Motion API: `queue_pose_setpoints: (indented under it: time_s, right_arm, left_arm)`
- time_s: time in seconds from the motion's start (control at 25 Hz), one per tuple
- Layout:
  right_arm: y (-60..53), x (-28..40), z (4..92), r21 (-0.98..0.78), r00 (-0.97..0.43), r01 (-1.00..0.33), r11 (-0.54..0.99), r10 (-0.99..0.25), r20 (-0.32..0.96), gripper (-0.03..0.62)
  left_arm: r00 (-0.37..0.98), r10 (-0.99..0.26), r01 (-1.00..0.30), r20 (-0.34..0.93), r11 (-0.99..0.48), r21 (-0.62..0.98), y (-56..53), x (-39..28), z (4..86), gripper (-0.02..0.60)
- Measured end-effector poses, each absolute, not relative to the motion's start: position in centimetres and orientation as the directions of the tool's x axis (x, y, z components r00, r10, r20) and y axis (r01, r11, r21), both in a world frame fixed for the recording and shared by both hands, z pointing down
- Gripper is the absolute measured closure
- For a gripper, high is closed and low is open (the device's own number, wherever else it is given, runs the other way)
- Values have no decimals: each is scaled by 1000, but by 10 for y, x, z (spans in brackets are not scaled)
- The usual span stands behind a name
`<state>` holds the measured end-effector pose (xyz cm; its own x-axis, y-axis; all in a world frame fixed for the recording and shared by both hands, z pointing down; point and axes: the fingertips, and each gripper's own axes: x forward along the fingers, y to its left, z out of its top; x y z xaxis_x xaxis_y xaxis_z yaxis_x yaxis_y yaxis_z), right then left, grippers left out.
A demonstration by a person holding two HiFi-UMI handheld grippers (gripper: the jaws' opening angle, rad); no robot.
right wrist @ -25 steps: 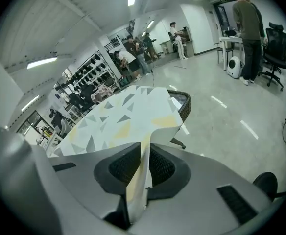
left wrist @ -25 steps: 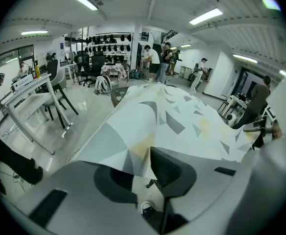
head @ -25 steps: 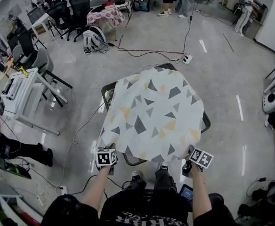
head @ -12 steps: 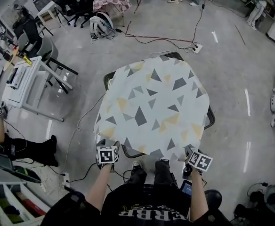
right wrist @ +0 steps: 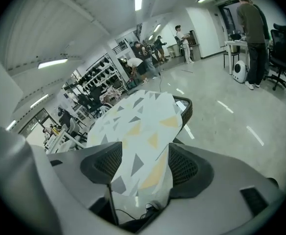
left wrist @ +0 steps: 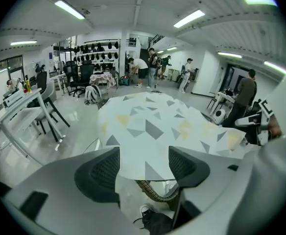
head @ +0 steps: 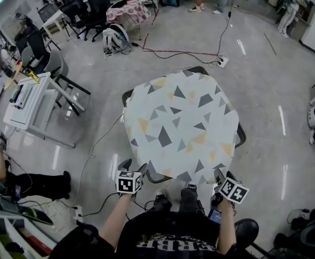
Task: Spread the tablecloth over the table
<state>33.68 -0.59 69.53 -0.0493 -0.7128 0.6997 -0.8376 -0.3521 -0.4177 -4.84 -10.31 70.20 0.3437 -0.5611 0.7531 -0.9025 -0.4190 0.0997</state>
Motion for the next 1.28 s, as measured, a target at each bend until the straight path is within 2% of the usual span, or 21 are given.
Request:
queue_pose_setpoints:
  time_s: [0.32, 0.6, 1.04, 1.28]
  right_arm:
    - [-1, 267, 632, -489, -152, -849, -200, -795, 588, 307]
    - [8, 190, 577, -519, -245, -853, -54, -836, 491, 344]
    - [21, 135, 502, -509, -375, -848, 149, -847, 377, 403]
    - [53, 123, 496, -509, -448, -831, 225, -813, 372, 436]
  left_arm:
    - [554, -535, -776, 637, -610, 162, -85, -16, 642, 276]
    - [697, -485, -649, 527, -740, 177, -59, 2, 596, 310]
    - [769, -473, -591, 429, -782, 197, -7, 7, 544, 327]
    - [760, -503, -615, 412, -761, 205, 38, 11, 528, 402]
